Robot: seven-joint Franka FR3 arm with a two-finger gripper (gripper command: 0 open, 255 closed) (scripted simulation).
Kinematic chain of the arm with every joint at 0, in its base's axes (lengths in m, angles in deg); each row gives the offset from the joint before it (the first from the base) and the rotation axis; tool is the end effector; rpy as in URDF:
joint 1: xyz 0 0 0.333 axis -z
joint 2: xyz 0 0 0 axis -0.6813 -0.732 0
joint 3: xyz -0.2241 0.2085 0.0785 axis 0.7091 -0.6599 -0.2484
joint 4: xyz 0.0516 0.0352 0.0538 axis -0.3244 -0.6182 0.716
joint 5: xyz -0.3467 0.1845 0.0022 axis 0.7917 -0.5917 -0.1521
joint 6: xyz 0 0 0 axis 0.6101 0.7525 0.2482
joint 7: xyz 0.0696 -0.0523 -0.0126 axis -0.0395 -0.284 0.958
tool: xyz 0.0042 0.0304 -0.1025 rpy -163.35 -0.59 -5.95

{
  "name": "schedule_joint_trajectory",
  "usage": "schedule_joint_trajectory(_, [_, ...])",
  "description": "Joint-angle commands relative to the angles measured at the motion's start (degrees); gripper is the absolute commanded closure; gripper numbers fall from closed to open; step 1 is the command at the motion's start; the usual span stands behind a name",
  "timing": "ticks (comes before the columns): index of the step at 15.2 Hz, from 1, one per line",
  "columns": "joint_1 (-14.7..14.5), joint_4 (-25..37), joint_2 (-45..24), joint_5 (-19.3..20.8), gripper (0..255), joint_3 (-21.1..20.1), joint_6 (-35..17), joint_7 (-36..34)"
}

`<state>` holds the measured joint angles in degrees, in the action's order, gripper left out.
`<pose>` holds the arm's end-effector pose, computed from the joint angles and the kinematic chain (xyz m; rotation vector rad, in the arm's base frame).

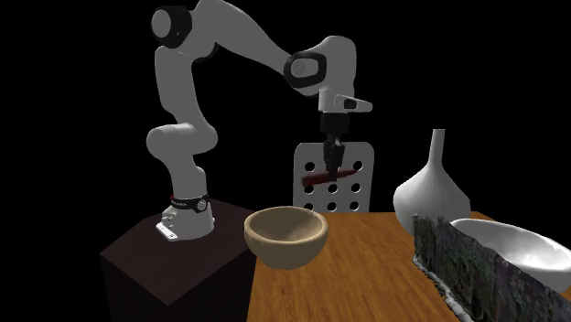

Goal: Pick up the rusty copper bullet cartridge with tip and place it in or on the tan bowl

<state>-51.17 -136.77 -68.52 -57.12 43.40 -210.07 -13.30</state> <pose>0.4887 0.1054 0.4188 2.9475 0.8795 -0.0286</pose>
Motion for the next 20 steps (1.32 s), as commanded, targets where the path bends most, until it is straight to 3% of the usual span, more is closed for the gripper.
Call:
schedule_joint_trajectory(1, [0.0, 0.86, 0.8, -0.13, 255, 0.04, 1.67, 0.21])
schedule_joint_trajectory(15, [7.9, -6.26, 9.6, 2.8, 255, 11.05, 2.1, 17.47])
schedule_joint_trajectory(20, [7.95, -8.8, 8.06, 2.93, 255, 11.22, -1.98, 17.25])
